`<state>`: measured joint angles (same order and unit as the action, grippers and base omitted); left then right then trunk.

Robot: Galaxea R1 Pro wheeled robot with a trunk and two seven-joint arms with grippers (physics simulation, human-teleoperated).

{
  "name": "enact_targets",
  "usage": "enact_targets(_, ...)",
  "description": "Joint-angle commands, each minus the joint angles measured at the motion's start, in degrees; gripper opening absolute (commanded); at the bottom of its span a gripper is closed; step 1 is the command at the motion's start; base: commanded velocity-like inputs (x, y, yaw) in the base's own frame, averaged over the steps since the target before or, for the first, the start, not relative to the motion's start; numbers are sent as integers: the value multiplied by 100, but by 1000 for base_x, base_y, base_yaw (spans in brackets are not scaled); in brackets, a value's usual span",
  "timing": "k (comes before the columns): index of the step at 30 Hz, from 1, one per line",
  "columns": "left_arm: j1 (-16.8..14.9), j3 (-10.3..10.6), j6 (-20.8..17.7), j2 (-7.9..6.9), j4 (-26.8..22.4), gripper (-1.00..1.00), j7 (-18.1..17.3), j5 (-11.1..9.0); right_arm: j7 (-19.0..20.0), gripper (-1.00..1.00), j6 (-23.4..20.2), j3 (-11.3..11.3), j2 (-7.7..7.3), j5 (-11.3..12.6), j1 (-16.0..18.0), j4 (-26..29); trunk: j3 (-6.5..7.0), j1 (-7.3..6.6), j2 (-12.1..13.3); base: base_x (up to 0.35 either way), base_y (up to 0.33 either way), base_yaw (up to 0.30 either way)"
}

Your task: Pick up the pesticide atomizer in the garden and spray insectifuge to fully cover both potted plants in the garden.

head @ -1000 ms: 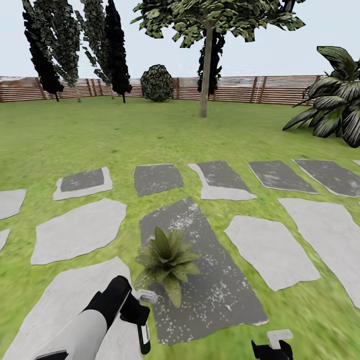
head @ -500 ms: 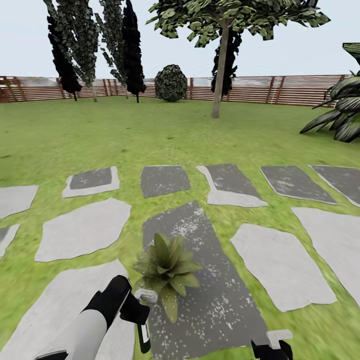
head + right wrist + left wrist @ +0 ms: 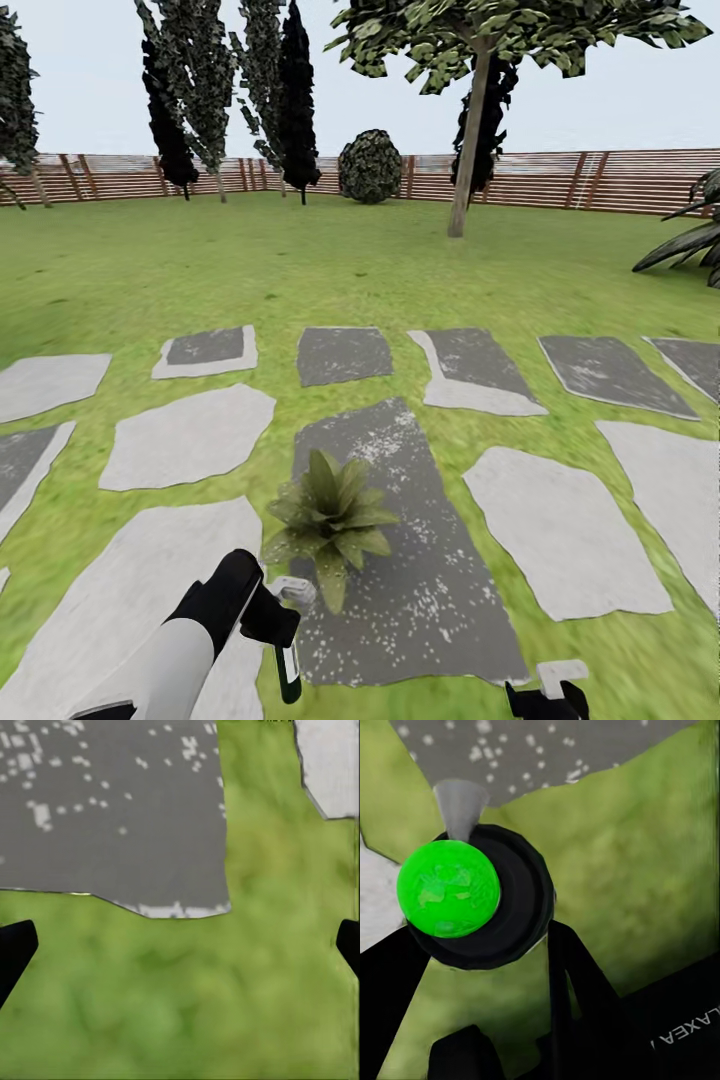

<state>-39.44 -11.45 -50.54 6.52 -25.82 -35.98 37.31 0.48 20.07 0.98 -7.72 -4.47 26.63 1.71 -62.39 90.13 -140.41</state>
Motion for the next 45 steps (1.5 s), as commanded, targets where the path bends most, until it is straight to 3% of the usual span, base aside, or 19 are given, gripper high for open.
enact_targets(1,-2,-42,-26,7,-11,-100,-37,61,5,100,17,16,-1,-46,2,-4,-5,0,-2,144,-266,1)
enact_targets(12,-2,-50,-26,7,-11,-100,-32,63,5,100,15,16,18,-46,0,-4,-5,0,-2,179,-246,8)
enact_targets(32,-2,-42,-26,7,-20,-100,-32,66,5,100,15,16,31,-46,0,-4,-5,0,-2,23,-270,264)
enact_targets(38,-2,-75,-26,-17,-27,-100,-31,66,5,100,15,16,28,-46,0,-4,-5,0,-2,88,-218,40)
enact_targets(45,5,-111,-26,-99,-369,-100,-61,24,5,100,10,16,31,-46,0,-4,-5,0,-2,5,-15,88)
